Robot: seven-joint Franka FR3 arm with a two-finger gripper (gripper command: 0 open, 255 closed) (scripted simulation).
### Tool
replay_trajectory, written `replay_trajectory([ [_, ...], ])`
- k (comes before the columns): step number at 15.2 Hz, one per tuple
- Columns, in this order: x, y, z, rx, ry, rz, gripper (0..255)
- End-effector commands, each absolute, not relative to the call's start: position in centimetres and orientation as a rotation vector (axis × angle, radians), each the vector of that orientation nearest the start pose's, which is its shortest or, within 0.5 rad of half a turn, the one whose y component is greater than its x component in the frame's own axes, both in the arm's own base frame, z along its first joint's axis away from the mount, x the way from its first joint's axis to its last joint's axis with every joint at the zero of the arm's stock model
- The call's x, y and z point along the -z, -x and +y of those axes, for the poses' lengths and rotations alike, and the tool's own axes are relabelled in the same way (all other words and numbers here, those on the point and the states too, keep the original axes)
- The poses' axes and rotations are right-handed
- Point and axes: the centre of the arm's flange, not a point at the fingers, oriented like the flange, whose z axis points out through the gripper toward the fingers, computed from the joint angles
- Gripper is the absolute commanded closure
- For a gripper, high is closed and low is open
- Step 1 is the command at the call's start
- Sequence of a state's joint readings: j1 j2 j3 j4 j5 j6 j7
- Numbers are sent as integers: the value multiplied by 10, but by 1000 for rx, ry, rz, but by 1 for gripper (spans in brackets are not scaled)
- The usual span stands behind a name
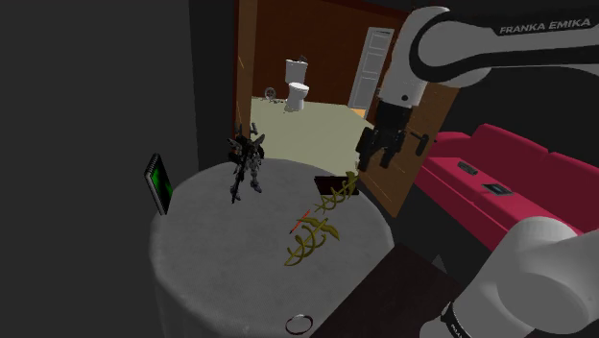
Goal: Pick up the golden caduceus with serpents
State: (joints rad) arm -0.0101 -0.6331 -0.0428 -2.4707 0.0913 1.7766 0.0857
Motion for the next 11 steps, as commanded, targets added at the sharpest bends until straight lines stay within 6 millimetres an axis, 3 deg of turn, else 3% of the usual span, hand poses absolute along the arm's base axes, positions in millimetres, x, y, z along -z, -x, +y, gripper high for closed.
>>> replay_trajectory([
  [1, -480, -368, -14, -110, 3011, 234, 0],
  [11, -362, -437, -30, -189, 2968, 259, 0],
])
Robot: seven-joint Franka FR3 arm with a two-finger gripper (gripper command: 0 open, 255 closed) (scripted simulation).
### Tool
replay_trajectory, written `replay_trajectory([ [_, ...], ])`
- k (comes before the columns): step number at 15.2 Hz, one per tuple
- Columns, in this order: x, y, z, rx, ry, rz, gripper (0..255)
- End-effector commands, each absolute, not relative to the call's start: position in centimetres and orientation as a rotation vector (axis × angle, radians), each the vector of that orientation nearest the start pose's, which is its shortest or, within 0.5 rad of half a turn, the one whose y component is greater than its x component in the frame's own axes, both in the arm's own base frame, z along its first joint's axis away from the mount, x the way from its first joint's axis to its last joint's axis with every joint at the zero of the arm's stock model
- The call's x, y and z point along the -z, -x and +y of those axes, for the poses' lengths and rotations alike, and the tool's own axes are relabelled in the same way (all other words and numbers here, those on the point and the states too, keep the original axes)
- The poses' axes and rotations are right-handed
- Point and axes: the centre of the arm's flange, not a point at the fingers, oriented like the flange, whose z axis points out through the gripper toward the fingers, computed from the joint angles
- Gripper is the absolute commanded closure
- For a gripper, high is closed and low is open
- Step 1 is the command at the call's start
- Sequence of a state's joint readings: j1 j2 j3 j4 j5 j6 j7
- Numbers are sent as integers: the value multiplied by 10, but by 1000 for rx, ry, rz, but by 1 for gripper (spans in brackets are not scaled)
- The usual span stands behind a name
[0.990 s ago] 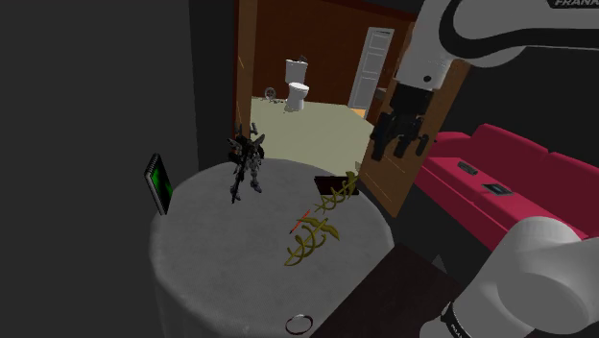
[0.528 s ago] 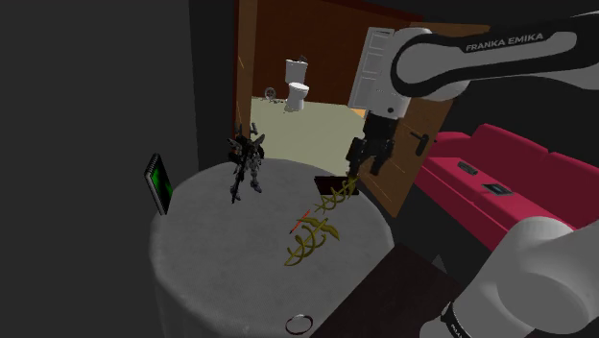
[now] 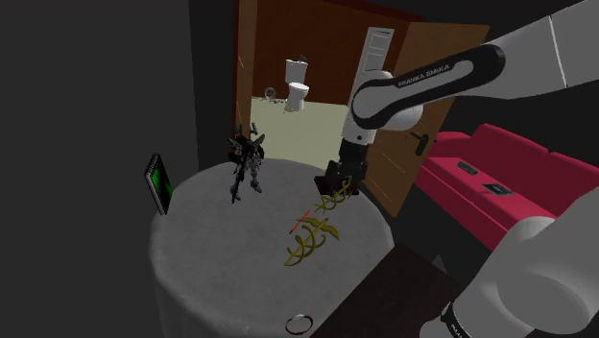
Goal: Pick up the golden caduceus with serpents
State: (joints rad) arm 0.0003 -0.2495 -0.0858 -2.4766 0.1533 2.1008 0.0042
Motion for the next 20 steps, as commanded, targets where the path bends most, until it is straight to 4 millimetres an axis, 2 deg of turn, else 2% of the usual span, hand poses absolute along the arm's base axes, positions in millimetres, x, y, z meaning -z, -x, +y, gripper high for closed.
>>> replay_trajectory([
  [1, -350, -443, -32, -197, 2964, 261, 0],
  [14, -190, -522, -46, -296, 2905, 292, 0],
  [20, -160, -523, -47, -298, 2904, 293, 0],
])
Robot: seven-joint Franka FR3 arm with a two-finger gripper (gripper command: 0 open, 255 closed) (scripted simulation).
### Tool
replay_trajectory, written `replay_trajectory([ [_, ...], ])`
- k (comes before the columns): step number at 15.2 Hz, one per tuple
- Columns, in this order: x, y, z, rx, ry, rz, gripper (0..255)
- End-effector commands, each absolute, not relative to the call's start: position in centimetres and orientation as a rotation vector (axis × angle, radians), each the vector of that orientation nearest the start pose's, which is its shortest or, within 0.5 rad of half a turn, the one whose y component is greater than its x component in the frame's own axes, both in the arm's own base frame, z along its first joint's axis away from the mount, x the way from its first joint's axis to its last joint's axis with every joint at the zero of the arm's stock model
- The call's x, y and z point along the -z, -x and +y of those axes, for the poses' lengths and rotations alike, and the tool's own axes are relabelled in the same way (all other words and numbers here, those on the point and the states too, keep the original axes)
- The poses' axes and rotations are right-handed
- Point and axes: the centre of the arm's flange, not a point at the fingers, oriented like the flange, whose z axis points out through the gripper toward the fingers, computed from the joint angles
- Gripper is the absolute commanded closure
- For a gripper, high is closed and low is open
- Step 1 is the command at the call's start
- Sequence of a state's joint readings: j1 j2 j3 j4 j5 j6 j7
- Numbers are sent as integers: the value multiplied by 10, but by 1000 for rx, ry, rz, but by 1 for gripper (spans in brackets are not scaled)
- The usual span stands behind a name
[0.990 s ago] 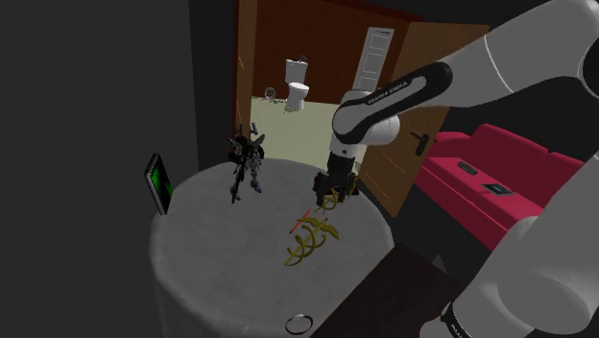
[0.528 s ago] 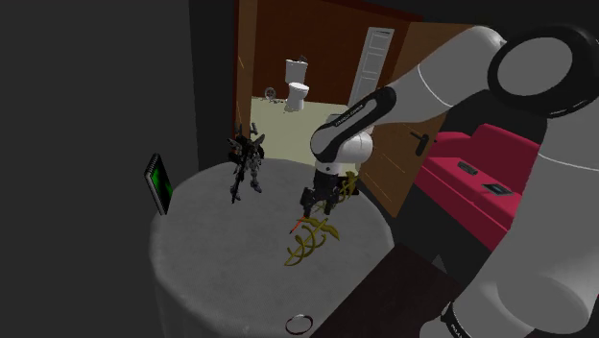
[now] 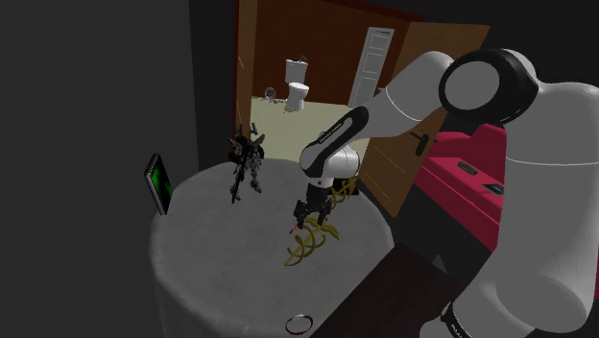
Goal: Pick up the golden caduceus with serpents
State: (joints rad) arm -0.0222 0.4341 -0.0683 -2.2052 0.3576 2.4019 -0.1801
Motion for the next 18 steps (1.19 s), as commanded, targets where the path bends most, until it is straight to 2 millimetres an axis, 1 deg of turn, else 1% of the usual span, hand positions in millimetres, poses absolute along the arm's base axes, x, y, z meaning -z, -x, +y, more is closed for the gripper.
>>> replay_trajectory([
  [1, -154, -523, -47, -298, 2904, 293, 0],
  [2, -146, -523, -47, -298, 2904, 293, 0],
  [4, -146, -523, -47, -298, 2904, 293, 0],
  [5, -145, -523, -46, -298, 2904, 293, 255],
  [14, -146, -523, -47, -298, 2904, 293, 255],
  [18, -167, -523, -47, -298, 2904, 293, 255],
])
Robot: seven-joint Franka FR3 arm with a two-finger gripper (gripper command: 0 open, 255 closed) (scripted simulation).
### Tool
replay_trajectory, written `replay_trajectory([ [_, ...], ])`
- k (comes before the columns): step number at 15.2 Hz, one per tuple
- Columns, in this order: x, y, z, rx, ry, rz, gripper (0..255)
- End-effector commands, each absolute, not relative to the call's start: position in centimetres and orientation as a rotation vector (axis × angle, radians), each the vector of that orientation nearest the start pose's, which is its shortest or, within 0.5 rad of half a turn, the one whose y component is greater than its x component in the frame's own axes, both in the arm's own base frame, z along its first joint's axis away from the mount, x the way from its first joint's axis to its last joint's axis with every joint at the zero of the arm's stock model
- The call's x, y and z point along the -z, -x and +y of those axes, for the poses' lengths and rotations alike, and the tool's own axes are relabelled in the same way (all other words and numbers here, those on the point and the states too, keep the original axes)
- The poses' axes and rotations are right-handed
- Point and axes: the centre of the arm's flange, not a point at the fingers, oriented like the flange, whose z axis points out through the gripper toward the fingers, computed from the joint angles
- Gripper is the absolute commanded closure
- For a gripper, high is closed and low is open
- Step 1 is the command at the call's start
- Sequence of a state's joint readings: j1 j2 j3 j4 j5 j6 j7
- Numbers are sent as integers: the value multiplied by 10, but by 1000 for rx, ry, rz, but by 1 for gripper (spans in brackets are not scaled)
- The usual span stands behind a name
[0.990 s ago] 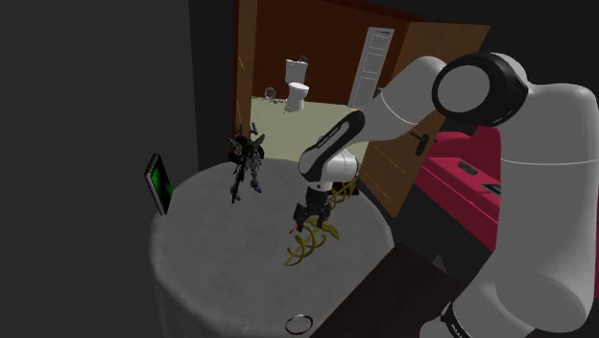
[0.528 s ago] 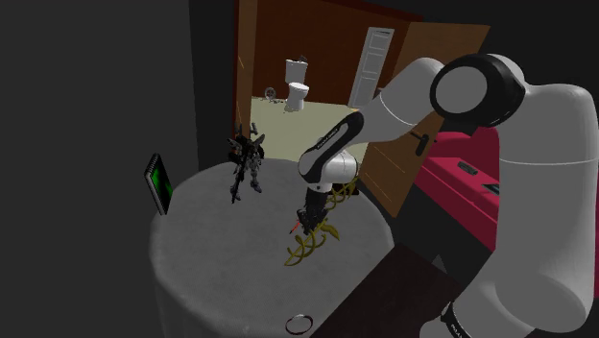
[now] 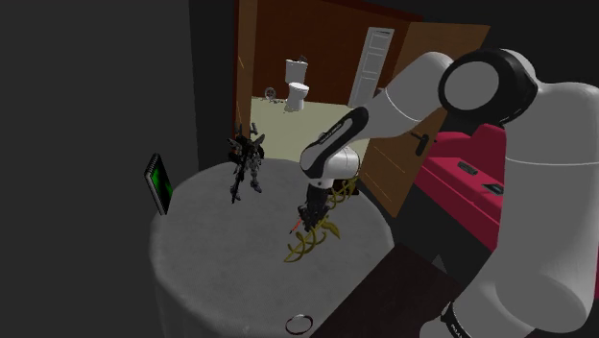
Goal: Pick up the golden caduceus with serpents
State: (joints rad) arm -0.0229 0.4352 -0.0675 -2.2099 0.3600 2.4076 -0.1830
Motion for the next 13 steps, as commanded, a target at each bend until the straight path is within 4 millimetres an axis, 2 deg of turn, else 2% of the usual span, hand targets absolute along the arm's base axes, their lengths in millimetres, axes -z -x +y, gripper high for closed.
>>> replay_trajectory([
  [1, -172, -523, -47, -298, 2904, 293, 255],
  [11, -225, -523, -47, -298, 2904, 293, 255],
  [13, -226, -523, -47, -298, 2904, 293, 255],
])
